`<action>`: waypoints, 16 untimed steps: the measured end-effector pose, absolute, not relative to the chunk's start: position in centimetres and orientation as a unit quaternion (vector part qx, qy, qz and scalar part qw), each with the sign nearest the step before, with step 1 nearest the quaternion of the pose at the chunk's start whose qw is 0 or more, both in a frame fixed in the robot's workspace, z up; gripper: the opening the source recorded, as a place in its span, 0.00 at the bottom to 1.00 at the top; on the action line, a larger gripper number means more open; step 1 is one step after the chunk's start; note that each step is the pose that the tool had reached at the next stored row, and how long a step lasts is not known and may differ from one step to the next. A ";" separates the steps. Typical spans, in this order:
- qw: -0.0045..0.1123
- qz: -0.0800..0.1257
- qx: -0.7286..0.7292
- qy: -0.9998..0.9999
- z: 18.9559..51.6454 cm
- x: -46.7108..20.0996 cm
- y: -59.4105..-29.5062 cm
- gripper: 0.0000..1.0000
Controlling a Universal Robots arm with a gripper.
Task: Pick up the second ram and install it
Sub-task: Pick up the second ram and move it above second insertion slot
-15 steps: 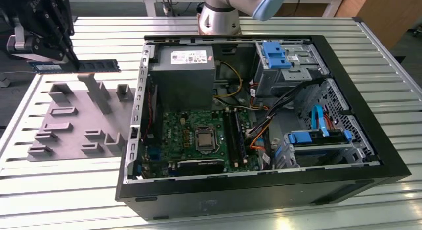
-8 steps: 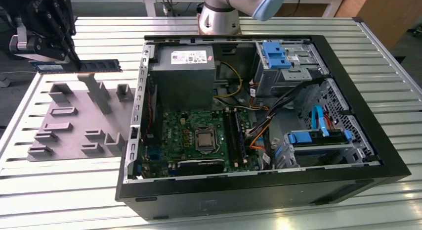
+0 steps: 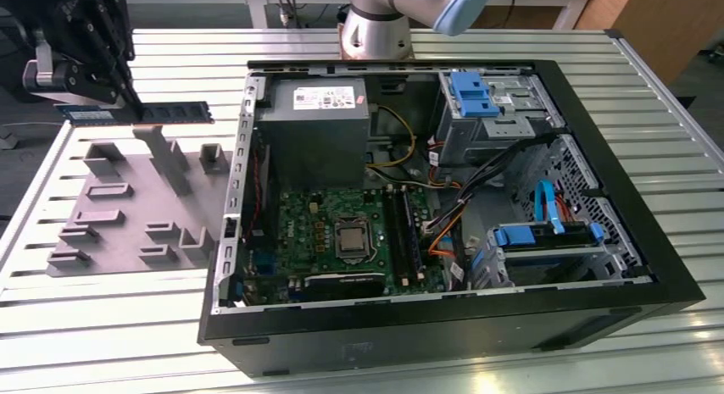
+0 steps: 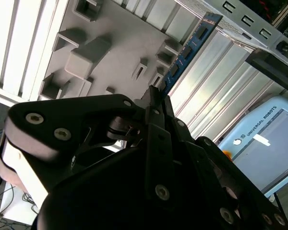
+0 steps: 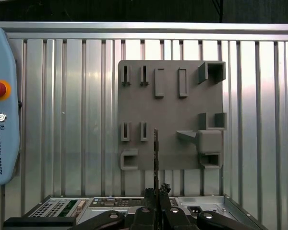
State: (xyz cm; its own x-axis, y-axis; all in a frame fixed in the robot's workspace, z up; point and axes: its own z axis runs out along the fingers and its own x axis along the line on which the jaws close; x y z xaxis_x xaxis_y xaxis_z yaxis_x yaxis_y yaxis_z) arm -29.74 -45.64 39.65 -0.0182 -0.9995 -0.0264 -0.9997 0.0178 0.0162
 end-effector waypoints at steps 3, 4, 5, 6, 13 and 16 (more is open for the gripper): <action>0.004 0.015 -0.701 0.713 39.7 -29.3 -45.6 0.14; 0.004 0.015 -0.701 0.713 39.6 -29.2 -45.6 0.14; 0.004 0.015 -0.701 0.713 39.6 -29.0 -45.6 0.14; 0.004 0.015 -0.701 0.713 39.6 -28.7 -45.6 0.14; 0.004 0.015 -0.701 0.713 39.6 -27.3 -45.6 0.14; 0.004 0.015 -0.701 0.713 39.6 -26.7 -45.6 0.14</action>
State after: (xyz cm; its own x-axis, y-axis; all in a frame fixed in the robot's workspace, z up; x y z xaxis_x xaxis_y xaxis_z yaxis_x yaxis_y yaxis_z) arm -26.75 -45.64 39.65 -0.0182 -0.9995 -0.0264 -0.9997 0.0177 0.0161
